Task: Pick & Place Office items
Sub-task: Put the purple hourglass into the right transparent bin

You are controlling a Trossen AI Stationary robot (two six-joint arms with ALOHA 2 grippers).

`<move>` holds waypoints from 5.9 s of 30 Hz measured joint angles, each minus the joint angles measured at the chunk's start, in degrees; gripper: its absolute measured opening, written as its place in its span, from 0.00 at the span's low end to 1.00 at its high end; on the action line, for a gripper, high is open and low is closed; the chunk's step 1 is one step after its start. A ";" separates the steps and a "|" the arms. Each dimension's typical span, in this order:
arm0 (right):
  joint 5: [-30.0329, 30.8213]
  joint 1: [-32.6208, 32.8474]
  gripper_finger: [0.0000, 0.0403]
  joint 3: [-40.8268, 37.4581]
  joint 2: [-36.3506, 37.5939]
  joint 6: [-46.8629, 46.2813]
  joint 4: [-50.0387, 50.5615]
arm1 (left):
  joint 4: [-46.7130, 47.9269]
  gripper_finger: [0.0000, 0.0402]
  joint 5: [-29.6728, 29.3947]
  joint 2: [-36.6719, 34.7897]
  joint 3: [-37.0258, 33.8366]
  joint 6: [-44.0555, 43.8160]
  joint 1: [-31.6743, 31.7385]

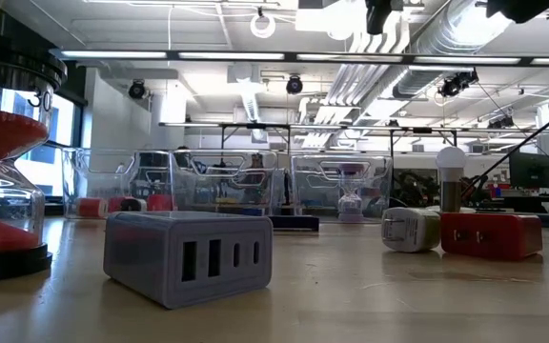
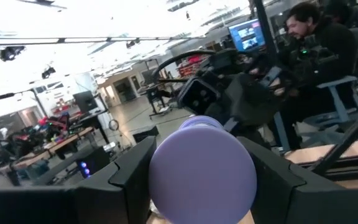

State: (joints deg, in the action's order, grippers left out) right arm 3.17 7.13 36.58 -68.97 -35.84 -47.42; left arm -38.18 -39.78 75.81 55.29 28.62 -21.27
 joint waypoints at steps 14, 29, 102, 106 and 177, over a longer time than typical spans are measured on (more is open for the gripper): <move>1.71 0.05 0.61 0.00 0.04 21.79 -0.58 | 2.21 0.48 6.73 -0.11 0.02 -10.95 4.57; 1.50 1.34 0.61 0.00 0.09 43.65 0.19 | 3.84 0.48 14.81 -0.09 0.02 -17.71 8.36; 4.34 1.38 0.50 -0.02 0.07 45.27 5.31 | 0.83 0.49 21.05 3.26 0.00 -18.07 12.04; 3.99 1.43 0.47 -0.02 0.07 45.12 5.59 | 0.82 0.55 21.47 3.26 0.00 -15.83 12.08; 3.44 -37.10 0.46 66.51 -51.42 32.54 108.67 | 45.41 0.66 2.29 -3.28 0.00 -26.12 -0.71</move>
State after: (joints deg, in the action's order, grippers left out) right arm 6.61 -29.97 103.09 -120.39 -3.30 61.25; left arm 7.22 -37.49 72.53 55.29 2.50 -21.98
